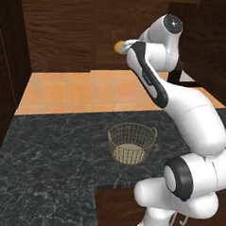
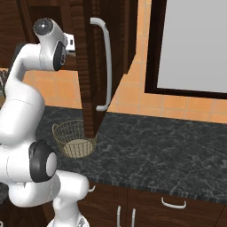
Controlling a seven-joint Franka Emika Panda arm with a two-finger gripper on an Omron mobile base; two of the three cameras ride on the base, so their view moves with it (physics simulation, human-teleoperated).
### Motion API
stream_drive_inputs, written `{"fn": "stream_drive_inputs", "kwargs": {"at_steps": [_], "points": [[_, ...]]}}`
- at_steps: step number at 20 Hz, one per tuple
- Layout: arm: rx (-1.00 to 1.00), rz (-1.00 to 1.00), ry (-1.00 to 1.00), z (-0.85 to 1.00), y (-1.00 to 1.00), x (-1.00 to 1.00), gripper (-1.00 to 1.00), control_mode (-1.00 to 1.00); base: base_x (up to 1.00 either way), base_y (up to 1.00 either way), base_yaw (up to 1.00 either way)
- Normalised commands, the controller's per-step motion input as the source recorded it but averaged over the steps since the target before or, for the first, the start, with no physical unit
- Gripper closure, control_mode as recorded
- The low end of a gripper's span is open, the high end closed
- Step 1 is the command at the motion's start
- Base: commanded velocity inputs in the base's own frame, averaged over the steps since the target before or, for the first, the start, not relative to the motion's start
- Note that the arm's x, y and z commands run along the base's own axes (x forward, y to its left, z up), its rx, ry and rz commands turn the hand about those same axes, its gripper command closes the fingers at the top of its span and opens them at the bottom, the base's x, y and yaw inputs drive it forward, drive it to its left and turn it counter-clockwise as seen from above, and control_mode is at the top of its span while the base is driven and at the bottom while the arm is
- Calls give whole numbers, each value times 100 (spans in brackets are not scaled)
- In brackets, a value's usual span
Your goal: Open the cabinet, pick up the bread from the cabinet and place it in the basket. Then move the basket to the dining counter.
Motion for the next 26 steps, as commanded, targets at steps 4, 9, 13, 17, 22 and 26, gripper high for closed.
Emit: {"fn": "stream_drive_inputs", "kwargs": {"at_steps": [4, 9, 13, 17, 22, 26], "points": [[0, 0, 0, 0, 6, 44, -100, -100, 0, 0, 0], [0, 0, 0, 0, 9, 43, -100, -100, 0, 0, 0], [0, -1, 0, 0, 17, 40, -100, -100, 0, 0, 0], [0, -3, 0, 0, 25, 50, -100, -100, 0, 0, 0], [0, -6, 0, 0, 0, 46, -100, -100, 0, 0, 0], [0, -7, 0, -3, 0, 43, -100, -100, 0, 0, 0]]}}
